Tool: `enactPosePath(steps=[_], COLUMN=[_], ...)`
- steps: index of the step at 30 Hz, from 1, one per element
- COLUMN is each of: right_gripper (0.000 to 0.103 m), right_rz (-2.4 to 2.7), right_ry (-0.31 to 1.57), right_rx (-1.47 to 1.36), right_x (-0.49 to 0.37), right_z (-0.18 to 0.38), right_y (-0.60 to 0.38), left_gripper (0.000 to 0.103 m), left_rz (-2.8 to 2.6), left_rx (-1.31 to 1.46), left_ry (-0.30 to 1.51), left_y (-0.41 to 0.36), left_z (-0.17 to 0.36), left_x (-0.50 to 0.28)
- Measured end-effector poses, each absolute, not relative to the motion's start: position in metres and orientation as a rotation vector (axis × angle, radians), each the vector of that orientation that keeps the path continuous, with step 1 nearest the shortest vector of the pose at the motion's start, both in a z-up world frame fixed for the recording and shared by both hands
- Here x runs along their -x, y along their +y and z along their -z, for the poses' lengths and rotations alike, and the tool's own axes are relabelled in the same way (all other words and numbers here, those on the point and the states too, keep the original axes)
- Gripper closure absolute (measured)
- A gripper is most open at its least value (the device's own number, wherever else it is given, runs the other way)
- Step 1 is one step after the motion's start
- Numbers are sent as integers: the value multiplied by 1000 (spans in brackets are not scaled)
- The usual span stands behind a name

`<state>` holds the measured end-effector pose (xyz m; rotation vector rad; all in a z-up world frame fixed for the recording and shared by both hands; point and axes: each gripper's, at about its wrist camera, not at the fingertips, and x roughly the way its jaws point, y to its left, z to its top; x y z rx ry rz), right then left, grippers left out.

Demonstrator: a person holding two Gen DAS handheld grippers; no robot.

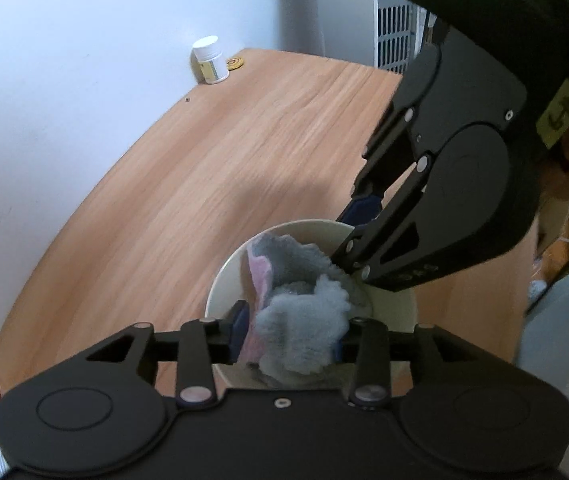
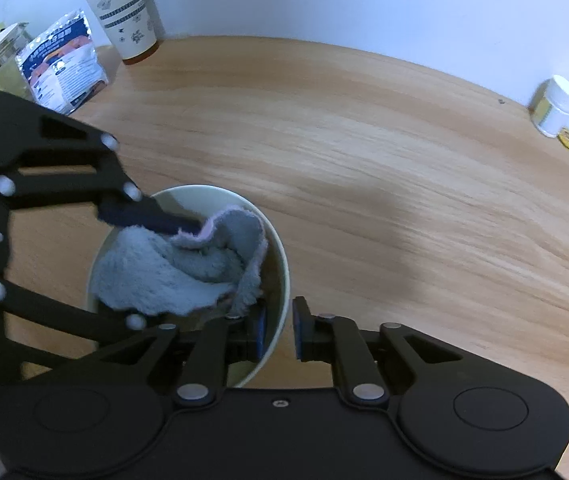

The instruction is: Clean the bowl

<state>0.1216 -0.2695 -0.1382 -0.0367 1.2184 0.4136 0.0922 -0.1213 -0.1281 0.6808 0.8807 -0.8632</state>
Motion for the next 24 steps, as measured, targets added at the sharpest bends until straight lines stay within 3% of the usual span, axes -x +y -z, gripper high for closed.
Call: enactPosePath(steps=[3,11,24], right_gripper=[81,82,94], right_rz=[-385,-320,-369], right_ry=[1236,1257,1193], right_rx=[-30,-121,58], right_x=[-115,-102,-123], right_z=[136,137,137], right_y=[-277,-278,-246], left_gripper=[83,85,88], left_rz=[904,919,972], left_rx=[-707,-702,-651], left_ry=[900,857,838], left_y=[-120,-122,-101], left_z=[126,130,128], left_x=[-85,-84,-93])
